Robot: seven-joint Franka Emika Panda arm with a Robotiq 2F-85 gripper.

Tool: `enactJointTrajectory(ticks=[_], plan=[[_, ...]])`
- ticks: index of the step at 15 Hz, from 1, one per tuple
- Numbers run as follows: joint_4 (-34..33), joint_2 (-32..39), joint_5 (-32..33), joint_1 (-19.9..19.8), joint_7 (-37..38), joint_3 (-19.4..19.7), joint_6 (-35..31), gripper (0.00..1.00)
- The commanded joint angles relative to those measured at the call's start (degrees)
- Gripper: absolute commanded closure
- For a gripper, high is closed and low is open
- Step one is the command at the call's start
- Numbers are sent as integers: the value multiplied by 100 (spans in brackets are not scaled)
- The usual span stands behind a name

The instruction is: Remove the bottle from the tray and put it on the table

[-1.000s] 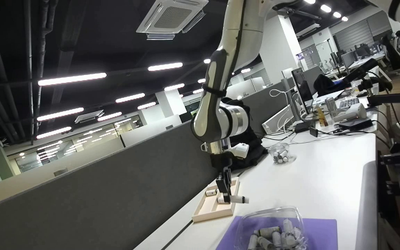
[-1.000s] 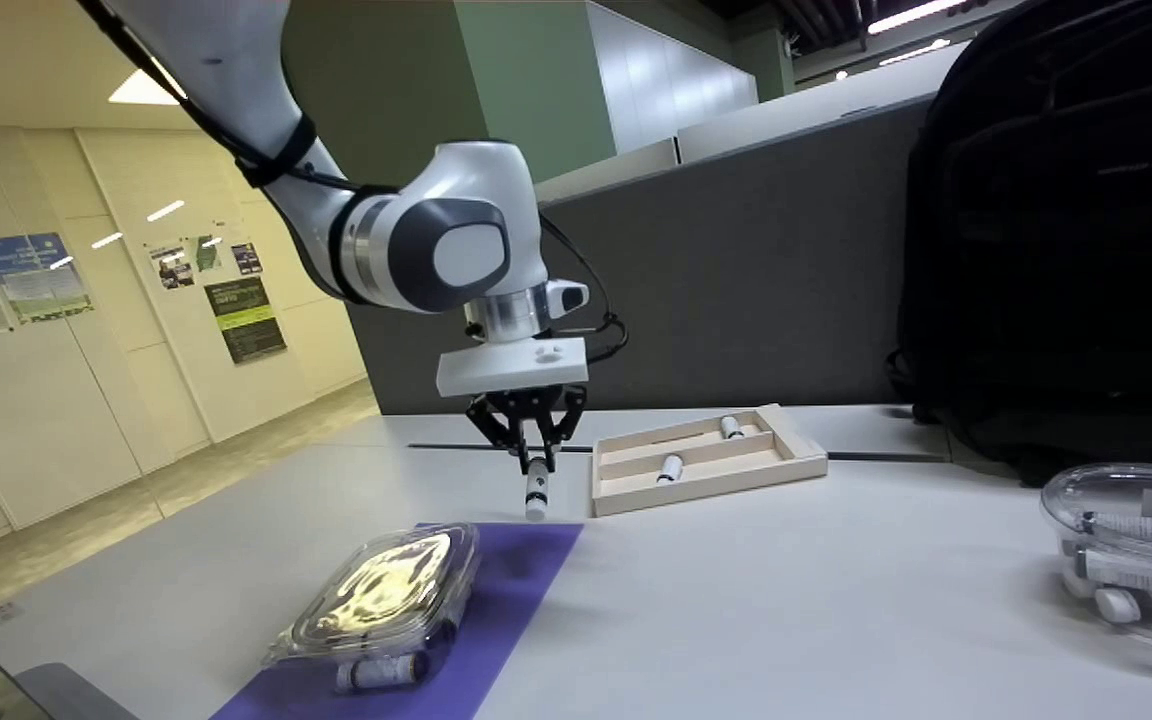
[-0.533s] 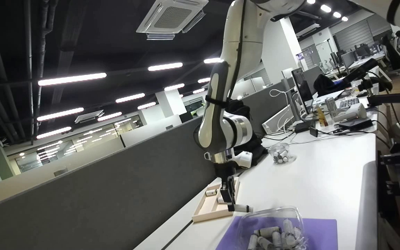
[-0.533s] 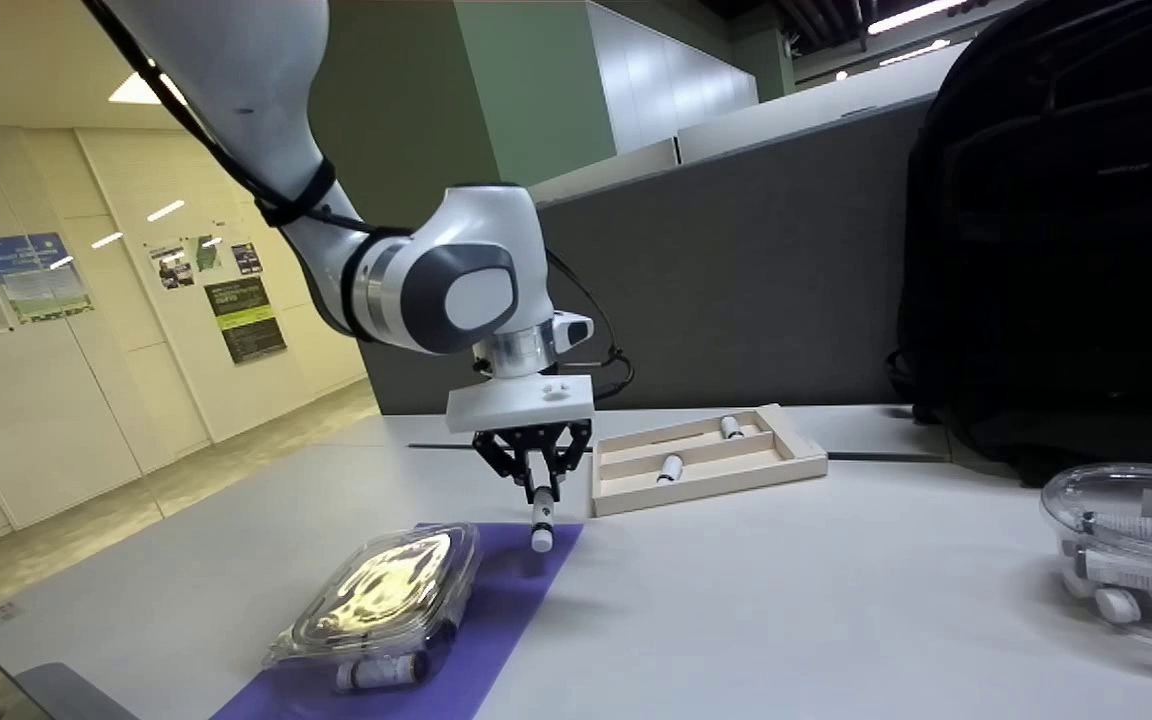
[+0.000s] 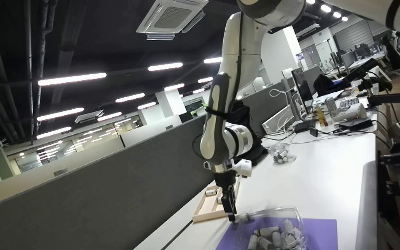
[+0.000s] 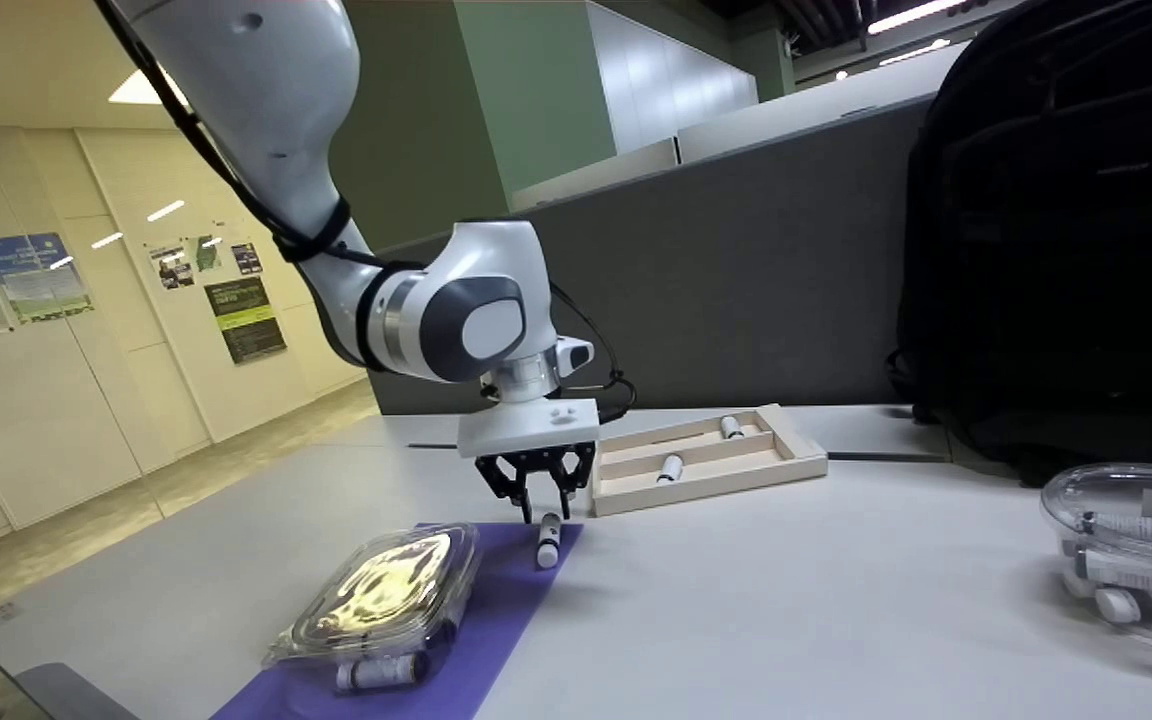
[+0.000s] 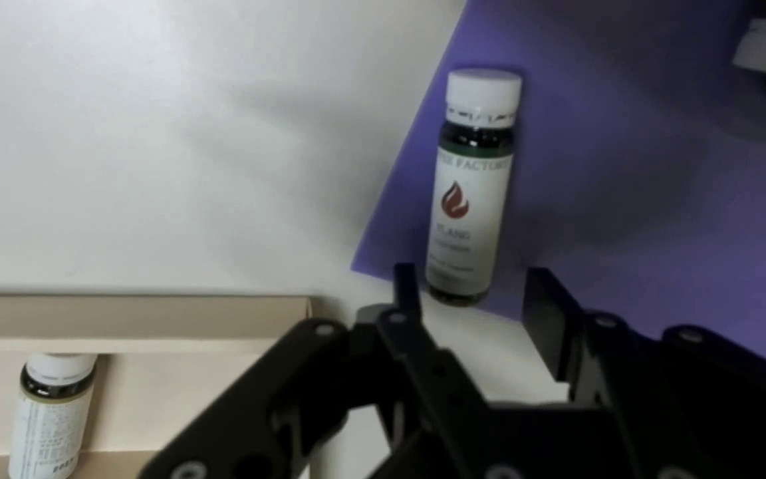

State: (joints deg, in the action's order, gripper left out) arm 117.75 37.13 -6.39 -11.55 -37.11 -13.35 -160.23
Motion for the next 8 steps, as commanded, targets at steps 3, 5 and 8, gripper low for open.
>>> enactJointTrajectory(ticks=[3, 5, 8], plan=[[-256, -187, -22, -117, 279, -139, 236, 8], [-308, -371, -28, -68, 418, -99, 333, 1], [-342, -819, 5, 53, 758, 79, 797, 0]])
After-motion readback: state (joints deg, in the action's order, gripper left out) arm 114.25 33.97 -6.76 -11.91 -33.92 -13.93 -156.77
